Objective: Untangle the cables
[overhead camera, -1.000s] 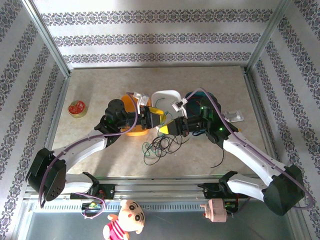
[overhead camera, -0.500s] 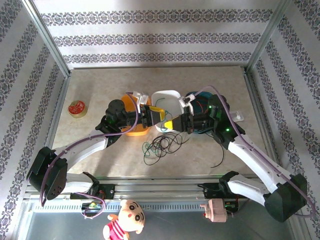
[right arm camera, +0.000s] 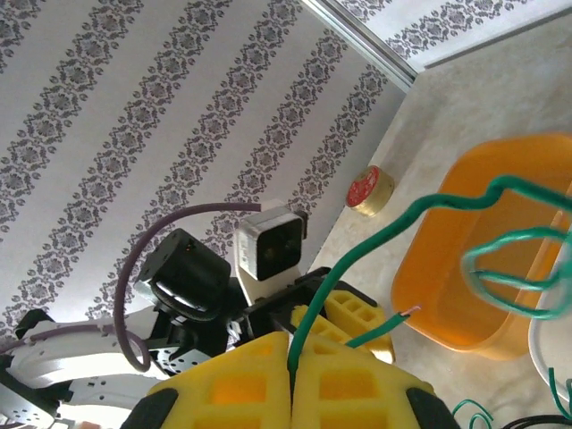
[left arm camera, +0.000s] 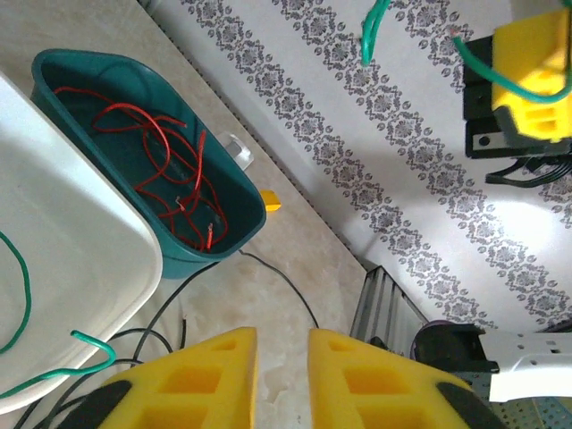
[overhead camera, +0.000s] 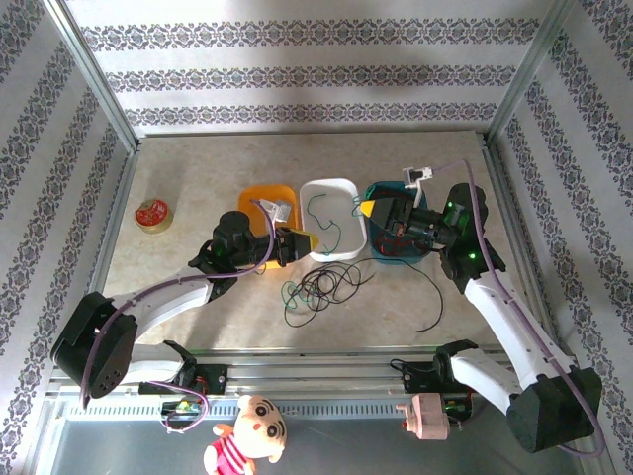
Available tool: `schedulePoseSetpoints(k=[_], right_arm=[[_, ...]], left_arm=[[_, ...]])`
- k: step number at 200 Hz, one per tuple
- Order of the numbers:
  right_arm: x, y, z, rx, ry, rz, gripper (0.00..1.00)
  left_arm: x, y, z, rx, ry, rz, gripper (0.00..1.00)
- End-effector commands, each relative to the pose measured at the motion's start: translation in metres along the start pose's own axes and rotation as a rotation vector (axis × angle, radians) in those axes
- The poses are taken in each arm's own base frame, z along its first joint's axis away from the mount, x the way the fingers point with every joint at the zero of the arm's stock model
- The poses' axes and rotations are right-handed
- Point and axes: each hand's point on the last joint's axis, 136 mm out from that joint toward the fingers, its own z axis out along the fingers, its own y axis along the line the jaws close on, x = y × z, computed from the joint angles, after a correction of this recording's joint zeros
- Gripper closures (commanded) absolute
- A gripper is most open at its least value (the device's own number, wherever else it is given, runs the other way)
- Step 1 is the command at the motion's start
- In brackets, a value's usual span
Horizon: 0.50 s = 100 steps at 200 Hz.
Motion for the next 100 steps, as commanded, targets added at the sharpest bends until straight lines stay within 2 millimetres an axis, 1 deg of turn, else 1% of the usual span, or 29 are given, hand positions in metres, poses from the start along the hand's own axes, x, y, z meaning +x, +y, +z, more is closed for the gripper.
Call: schedulePoseSetpoints(k=[1, 7, 24, 48, 64, 80, 100], right_arm=[[0.003, 0.009, 0.001, -0.05, 0.025, -0.014, 1.0], [0.006, 0.012, 0.002, -0.066, 0.044, -0.015, 1.0], [0.019, 0.025, 0.004, -0.129, 0.118, -0.017, 1.0], [0.043, 0.046, 0.004, -0.226, 0.241, -0.031, 1.0], [0.058, 0.055, 0.004, -0.276, 0.31, -0.043, 1.0], [0.067, 0.058, 0.004, -0.295, 0.348, -0.04, 1.0], [0.07, 0.055, 0.004, -0.293, 0.351, -0.036, 1.0]], left_arm=[[-0.016, -0.01, -0.003, 0.015, -0.04, 0.043, 0.69], [-0.019, -0.012, -0.003, 0.02, -0.05, 0.048, 0.63], [-0.03, -0.019, -0.003, 0.039, -0.084, 0.063, 0.52], [-0.042, -0.03, -0.001, 0.083, -0.11, 0.073, 0.5], [-0.05, -0.042, 0.0, 0.135, -0.121, 0.083, 0.48], [-0.056, -0.056, -0.002, 0.192, -0.123, 0.091, 0.47], [-0.059, -0.066, -0.002, 0.229, -0.106, 0.098, 0.47]])
